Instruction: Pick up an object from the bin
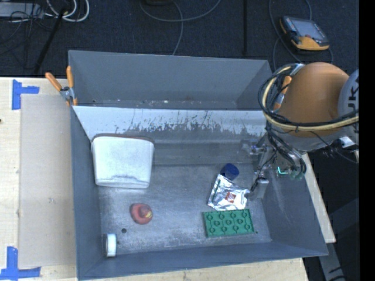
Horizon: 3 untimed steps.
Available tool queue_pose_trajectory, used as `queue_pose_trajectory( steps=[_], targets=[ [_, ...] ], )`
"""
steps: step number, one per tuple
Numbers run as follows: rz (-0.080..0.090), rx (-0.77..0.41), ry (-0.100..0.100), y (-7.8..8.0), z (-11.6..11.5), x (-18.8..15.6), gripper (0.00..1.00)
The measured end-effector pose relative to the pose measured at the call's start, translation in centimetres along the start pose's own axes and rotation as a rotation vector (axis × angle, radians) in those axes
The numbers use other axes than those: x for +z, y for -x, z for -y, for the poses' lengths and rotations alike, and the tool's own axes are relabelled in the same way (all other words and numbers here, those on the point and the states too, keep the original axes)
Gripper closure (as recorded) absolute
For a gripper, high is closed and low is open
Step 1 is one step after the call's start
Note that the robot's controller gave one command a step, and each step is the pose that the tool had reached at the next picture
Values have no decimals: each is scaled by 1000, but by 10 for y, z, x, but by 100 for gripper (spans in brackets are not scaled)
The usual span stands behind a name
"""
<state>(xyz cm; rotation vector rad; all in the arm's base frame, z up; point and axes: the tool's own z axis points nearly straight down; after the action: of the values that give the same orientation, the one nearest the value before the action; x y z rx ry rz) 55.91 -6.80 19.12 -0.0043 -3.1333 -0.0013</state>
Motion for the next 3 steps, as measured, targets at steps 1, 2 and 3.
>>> queue_pose_trajectory(
  steps=[1, 2, 3],
  targets=[
    [28, -13, -1, 39, -8, 119, 0],
    [14, -17, -1, 35, -9, 120, 100],
    [18, 35, -1, 27, -9, -29, 100]
  ],
)
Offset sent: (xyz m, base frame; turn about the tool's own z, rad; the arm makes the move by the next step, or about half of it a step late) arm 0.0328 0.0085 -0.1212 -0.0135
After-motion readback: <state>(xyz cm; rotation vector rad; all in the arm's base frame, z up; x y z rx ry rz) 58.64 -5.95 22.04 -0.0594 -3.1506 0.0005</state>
